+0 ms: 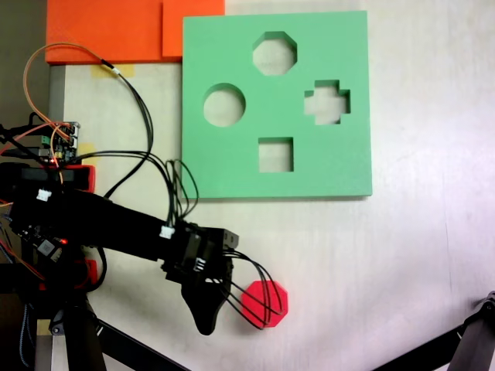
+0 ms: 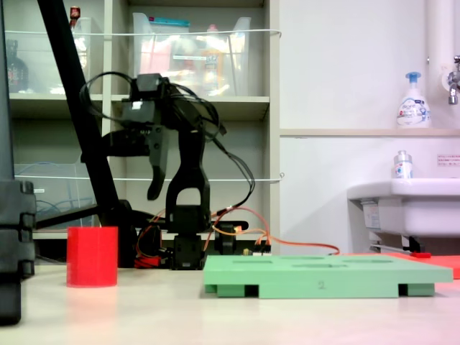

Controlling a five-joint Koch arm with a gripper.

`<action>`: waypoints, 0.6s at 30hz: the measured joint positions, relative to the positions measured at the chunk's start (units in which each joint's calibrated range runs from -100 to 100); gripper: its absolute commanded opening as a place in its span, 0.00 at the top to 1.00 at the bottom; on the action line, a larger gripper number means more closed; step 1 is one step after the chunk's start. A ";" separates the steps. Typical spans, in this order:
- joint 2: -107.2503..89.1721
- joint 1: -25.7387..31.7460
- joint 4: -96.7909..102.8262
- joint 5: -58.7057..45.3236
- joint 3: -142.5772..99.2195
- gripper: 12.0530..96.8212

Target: Put the octagonal pillar block into the corresponding hole

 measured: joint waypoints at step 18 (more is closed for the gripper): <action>33.24 -0.93 3.62 0.00 13.91 0.01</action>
